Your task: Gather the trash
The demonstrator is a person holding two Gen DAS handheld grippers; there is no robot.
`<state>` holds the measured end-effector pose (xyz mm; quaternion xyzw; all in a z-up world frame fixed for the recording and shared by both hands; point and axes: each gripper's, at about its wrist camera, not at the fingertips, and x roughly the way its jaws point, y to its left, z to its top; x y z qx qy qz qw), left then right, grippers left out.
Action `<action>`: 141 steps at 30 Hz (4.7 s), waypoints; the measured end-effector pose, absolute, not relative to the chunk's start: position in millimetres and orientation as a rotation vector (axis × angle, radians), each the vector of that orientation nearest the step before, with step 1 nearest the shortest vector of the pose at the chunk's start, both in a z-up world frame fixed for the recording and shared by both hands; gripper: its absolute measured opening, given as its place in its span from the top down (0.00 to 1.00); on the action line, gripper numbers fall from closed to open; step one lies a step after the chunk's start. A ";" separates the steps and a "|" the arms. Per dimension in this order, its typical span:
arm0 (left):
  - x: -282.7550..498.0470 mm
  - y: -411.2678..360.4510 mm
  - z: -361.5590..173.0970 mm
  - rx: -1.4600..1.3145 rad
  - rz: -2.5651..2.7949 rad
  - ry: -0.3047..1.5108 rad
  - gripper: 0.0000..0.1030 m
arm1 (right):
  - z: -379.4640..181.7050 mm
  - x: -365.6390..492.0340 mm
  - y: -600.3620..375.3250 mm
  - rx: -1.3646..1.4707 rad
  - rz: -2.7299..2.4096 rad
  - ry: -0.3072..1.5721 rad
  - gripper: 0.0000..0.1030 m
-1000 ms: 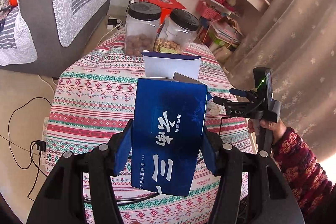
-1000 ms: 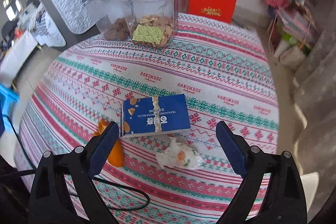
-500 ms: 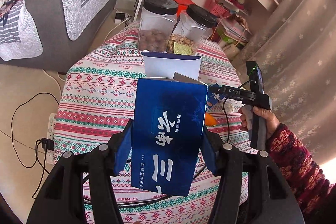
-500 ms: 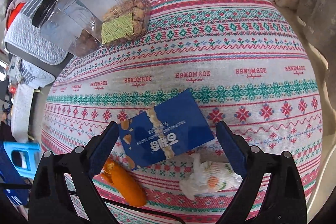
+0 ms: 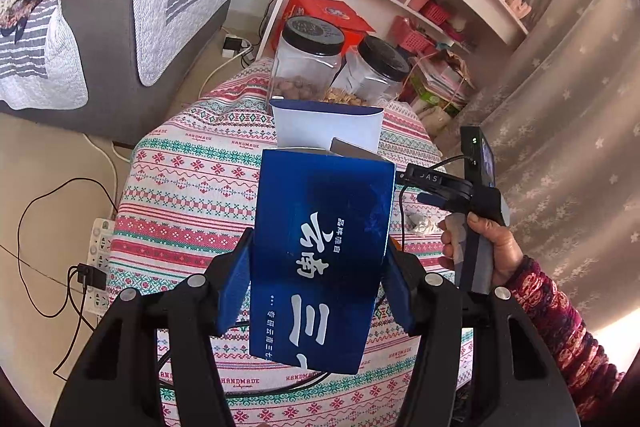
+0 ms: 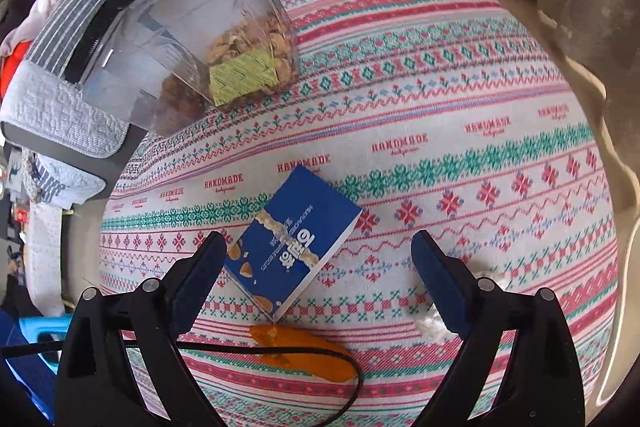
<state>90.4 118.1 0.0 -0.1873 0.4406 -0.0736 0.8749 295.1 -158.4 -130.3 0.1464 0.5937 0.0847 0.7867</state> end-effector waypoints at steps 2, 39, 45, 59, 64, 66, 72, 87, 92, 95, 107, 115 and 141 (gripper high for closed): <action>88.5 119.6 4.4 -0.398 -0.160 0.906 0.44 | -135.8 293.9 -151.1 0.358 0.144 1.304 0.13; 87.2 126.2 15.3 -0.382 -0.089 0.779 0.44 | 20.1 180.6 -209.5 0.253 0.090 0.800 0.49; 90.2 114.6 13.2 -0.351 -0.086 0.772 0.44 | 40.5 138.1 -279.4 0.266 -0.050 0.691 0.48; 100.1 21.4 15.1 -0.245 -0.151 0.776 0.44 | -8.1 97.7 -453.4 0.292 -0.454 0.796 0.35; 125.5 -55.9 37.3 -0.242 -0.281 0.782 0.44 | 7.3 79.9 -474.9 0.297 -0.496 0.687 0.15; 135.8 -95.0 47.5 -0.224 -0.347 0.786 0.44 | 12.1 75.4 -480.9 0.279 -0.510 0.656 0.15; 169.9 -215.2 67.2 -0.189 -0.584 0.876 0.44 | 24.6 50.0 -495.0 0.227 -0.492 0.598 0.15; 213.8 -386.0 14.2 -0.036 -0.730 1.138 0.38 | 35.1 31.1 -499.8 0.148 -0.551 0.556 0.11; 217.1 -347.6 16.0 -0.045 -0.686 1.162 0.36 | 33.2 36.7 -483.0 0.153 -0.487 0.566 0.09; 215.6 -296.8 15.6 0.063 -0.555 1.185 0.34 | 36.4 41.2 -464.8 0.136 -0.420 0.561 0.09; 216.4 -86.5 -93.5 -0.175 0.013 1.416 0.34 | 25.5 77.5 -385.7 0.057 -0.240 0.635 0.08; 218.5 -76.2 -125.2 -0.458 0.166 1.307 0.37 | 7.3 101.4 -359.0 -0.029 -0.208 0.703 0.08; 127.0 25.3 -53.5 -0.397 -0.075 1.087 0.85 | -75.6 200.5 -233.1 -0.374 0.207 0.835 0.08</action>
